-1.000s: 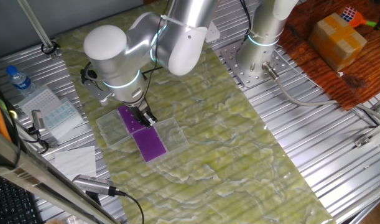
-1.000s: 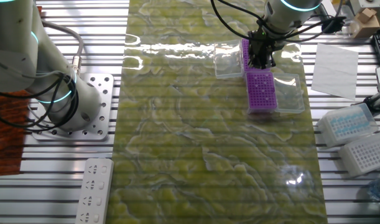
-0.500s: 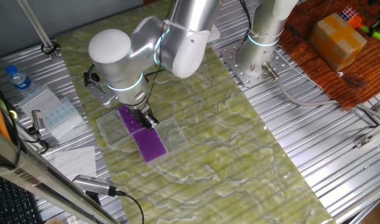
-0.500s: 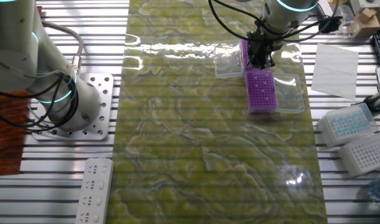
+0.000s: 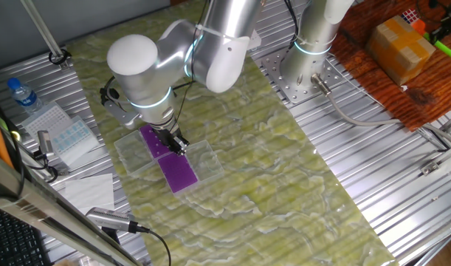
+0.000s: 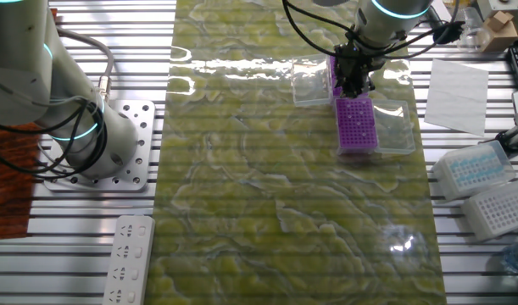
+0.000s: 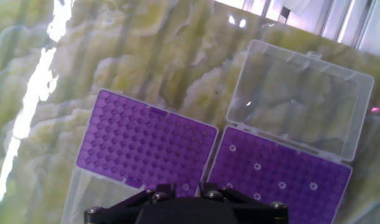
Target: Transfer all small pipette tips from one holder to another
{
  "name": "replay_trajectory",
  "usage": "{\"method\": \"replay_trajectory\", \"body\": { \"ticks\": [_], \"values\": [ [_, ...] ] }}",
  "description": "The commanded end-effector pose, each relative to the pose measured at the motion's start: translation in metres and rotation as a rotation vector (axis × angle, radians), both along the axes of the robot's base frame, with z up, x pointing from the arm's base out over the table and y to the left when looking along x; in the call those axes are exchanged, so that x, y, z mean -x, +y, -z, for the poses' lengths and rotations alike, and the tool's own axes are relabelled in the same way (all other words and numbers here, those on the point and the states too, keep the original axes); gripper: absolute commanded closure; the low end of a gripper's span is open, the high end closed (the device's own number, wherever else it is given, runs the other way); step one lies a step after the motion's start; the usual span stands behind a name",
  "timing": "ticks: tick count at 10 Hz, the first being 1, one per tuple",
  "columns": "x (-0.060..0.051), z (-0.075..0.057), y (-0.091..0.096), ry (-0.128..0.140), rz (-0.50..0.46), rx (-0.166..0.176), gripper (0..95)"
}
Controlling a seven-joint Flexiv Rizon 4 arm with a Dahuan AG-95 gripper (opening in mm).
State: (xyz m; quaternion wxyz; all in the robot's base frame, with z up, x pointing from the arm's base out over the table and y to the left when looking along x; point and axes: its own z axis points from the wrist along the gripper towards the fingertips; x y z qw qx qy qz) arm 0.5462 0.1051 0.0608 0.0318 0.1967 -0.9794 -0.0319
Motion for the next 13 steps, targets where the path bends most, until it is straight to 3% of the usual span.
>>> {"method": "replay_trajectory", "body": {
  "ticks": [1,4,6,8,13],
  "values": [
    [-0.001,-0.010,-0.017,0.000,-0.077,0.008,76.0],
    [-0.002,-0.016,-0.034,-0.005,-0.116,0.009,76.0],
    [-0.003,-0.010,-0.034,-0.026,-0.115,0.009,76.0],
    [-0.009,-0.010,-0.033,-0.031,-0.113,0.015,76.0],
    [-0.011,-0.001,-0.032,-0.048,-0.112,0.017,76.0]
  ]
}}
